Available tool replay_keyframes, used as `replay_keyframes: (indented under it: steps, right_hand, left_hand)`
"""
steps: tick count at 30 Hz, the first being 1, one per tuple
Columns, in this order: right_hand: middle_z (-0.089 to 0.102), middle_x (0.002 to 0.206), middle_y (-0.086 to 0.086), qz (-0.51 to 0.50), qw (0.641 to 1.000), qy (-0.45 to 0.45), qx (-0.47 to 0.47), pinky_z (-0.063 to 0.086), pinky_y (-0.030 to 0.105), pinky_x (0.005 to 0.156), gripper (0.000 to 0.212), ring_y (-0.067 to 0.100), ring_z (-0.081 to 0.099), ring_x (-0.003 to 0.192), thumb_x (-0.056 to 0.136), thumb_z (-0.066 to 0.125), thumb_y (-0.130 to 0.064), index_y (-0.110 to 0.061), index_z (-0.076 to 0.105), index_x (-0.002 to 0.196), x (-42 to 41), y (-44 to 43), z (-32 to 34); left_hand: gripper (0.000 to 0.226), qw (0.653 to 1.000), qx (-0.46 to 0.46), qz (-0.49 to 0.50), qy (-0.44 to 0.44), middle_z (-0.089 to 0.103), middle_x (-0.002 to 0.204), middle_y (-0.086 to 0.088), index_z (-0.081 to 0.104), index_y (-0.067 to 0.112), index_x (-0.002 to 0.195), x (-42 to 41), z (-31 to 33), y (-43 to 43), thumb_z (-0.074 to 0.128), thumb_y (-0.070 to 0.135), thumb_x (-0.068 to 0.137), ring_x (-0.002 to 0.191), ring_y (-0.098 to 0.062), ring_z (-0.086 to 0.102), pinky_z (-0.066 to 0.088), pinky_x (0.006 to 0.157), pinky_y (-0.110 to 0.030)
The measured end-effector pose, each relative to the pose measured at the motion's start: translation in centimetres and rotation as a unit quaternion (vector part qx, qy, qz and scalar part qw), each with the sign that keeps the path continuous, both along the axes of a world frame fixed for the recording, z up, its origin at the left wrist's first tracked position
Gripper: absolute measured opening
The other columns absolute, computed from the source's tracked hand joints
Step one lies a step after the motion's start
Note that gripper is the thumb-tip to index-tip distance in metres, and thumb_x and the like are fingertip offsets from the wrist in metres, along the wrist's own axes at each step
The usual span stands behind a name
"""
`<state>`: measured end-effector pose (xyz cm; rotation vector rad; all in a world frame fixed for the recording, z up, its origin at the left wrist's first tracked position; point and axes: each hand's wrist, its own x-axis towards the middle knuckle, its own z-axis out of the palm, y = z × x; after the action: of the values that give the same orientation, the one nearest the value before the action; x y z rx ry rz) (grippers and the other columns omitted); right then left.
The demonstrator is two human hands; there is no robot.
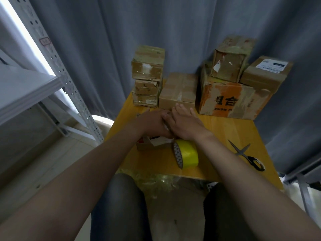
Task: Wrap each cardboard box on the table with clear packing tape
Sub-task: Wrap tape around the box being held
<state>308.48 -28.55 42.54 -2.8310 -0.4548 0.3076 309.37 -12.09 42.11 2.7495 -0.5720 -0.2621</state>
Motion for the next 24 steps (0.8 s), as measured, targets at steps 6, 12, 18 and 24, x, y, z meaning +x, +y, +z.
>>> replay_keyframes:
  steps: [6, 12, 18, 24]
  right_hand:
    - [-0.005, 0.174, 0.000, 0.032, 0.997, 0.013, 0.062, -0.005, 0.038, 0.129, 0.072, 0.013, -0.008, 0.159, 0.109, 0.015, -0.058, -0.015, 0.010, 0.166, -2.7, -1.3, -0.1]
    - [0.012, 0.173, -0.004, 0.051, 0.980, 0.039, 0.189, 0.004, 0.018, 0.120, 0.056, 0.008, 0.004, 0.158, 0.113, 0.032, -0.040, -0.017, 0.027, 0.163, -3.5, -3.3, -0.9]
    - [0.018, 0.171, -0.004, 0.072, 0.974, 0.042, 0.209, 0.006, 0.027, 0.127, 0.053, 0.009, 0.007, 0.158, 0.113, 0.036, -0.034, -0.015, 0.031, 0.162, -2.9, -4.1, -1.3]
    - [0.015, 0.172, -0.002, 0.080, 0.974, 0.037, 0.207, 0.005, 0.019, 0.119, 0.052, 0.011, 0.005, 0.159, 0.113, 0.039, -0.030, -0.014, 0.030, 0.161, -2.8, -4.1, -1.4]
  left_hand:
    - [0.077, 1.000, -0.001, 0.000, 0.006, 0.055, 0.142, 0.008, 0.050, 0.030, 0.140, 0.3, 0.3, -0.1, 0.076, 0.064, 0.076, 0.132, -0.020, 0.050, 0.022, 0.118, -0.057]
    - [0.094, 1.000, 0.010, -0.005, -0.014, 0.052, 0.149, 0.004, 0.050, 0.030, 0.141, 1.0, 0.2, 0.1, 0.078, 0.073, 0.063, 0.140, -0.022, 0.045, 0.028, 0.116, -0.052]
    - [0.054, 0.950, 0.246, 0.061, -0.183, 0.031, 0.156, -0.015, 0.054, 0.017, 0.135, -3.9, 0.8, -1.7, 0.058, 0.050, 0.093, 0.147, -0.036, 0.025, 0.023, 0.119, -0.059]
    - [0.032, 0.938, -0.245, 0.218, 0.112, 0.068, 0.095, -0.010, 0.063, 0.011, 0.098, -10.8, -0.9, -4.6, 0.059, 0.043, 0.100, 0.089, -0.025, 0.066, 0.052, 0.077, -0.040]
